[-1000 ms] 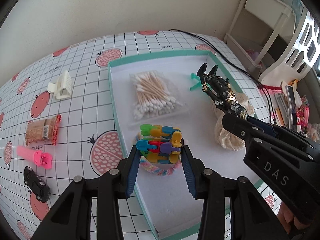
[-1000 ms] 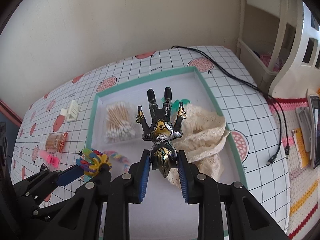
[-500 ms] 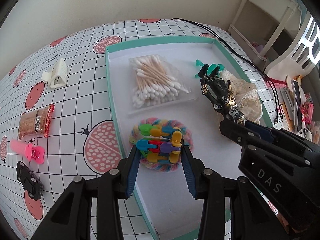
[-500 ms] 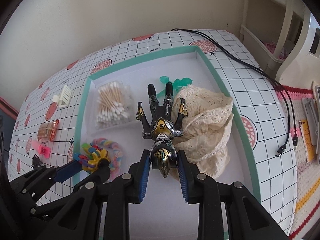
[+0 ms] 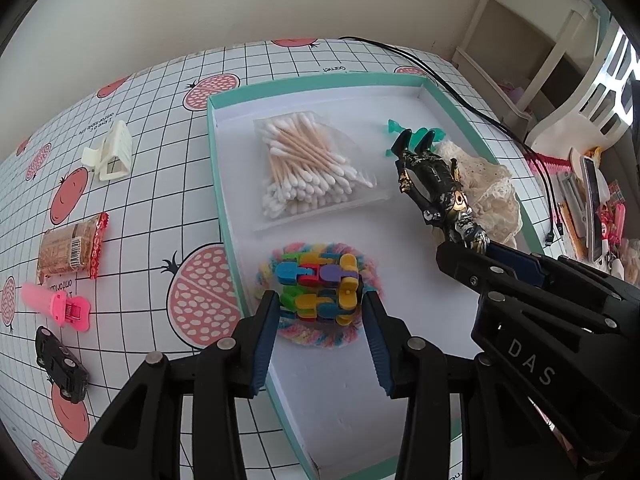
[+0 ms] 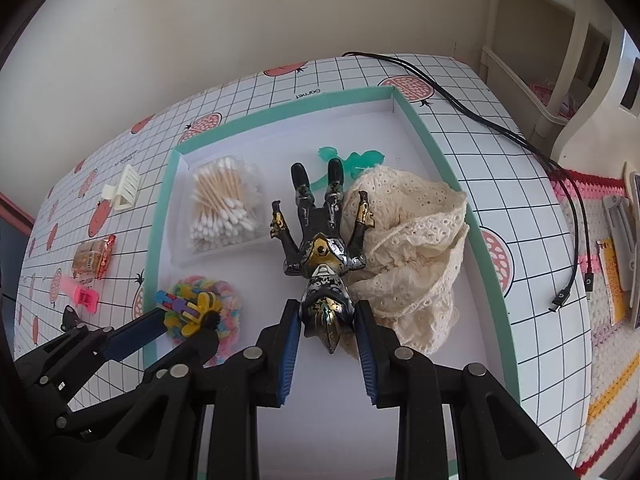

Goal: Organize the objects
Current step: 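Open both grippers to release the block toy onto the ring and figure onto the lace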

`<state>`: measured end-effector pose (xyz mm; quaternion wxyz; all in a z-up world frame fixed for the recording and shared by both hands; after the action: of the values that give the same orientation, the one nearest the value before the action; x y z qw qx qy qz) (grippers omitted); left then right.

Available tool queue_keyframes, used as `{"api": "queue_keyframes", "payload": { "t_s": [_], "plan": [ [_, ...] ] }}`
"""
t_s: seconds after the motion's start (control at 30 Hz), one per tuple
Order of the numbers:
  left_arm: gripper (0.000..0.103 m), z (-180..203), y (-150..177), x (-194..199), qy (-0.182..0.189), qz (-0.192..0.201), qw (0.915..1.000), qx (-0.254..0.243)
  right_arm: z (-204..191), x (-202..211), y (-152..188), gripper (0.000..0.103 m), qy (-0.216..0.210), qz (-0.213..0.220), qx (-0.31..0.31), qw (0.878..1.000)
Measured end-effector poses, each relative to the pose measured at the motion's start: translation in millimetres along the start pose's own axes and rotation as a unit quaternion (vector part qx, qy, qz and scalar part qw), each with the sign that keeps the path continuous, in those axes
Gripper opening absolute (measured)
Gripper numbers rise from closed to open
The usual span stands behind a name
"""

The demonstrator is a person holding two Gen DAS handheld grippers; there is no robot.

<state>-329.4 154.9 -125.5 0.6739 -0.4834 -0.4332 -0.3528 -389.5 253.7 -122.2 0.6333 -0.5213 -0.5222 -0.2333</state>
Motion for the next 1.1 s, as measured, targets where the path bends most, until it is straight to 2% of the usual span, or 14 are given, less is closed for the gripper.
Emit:
{"api": "queue_keyframes", "payload": {
  "t_s": [0.17, 0.37, 0.5, 0.87, 1.0, 1.1],
  "plan": [
    [0.051, 0.5, -1.8, 6.5, 0.002, 0.006, 1.0, -0.003, 1.4, 6.0, -2.1, 0.035, 0.003, 0.002, 0.0, 1.0],
    [0.053, 0.8, -5.0, 18.5, 0.005, 0.018, 0.9998, -0.007, 0.4, 17.9, -8.2, 0.041, 0.003, 0.012, 0.003, 1.0],
    [0.058, 0.5, -8.2, 23.5, 0.008, 0.025, 0.9996, -0.008, 0.4, 26.1, -11.9, 0.042, 0.007, 0.021, 0.006, 1.0],
    [0.059, -6.6, -12.6, 33.3, -0.012, 0.04, 0.999, -0.014, 2.8, 32.6, -14.8, 0.044, 0.016, 0.027, 0.005, 1.0],
    [0.063, -17.3, -16.2, 36.3, -0.009, 0.045, 0.9989, 0.01, 10.0, 30.2, -13.2, 0.052, 0.036, 0.021, 0.007, 0.999],
    [0.065, -27.5, -18.0, 37.8, -0.014, 0.049, 0.9983, 0.03, 10.6, 29.3, -12.7, 0.054, 0.034, 0.02, 0.007, 0.999]
  ]
}}
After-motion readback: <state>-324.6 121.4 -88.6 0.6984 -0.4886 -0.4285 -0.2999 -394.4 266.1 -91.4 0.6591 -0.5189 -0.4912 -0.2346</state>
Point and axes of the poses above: each gripper's, at about its wrist camera, not at the fingertips, and x roughly against the way its jaws point, z to its right, y to its underside, the point moved 9 cm from there along -x, roughly the way its jaws point, and after that the axes turned 9 degrees about x, right-handed, at the moved point
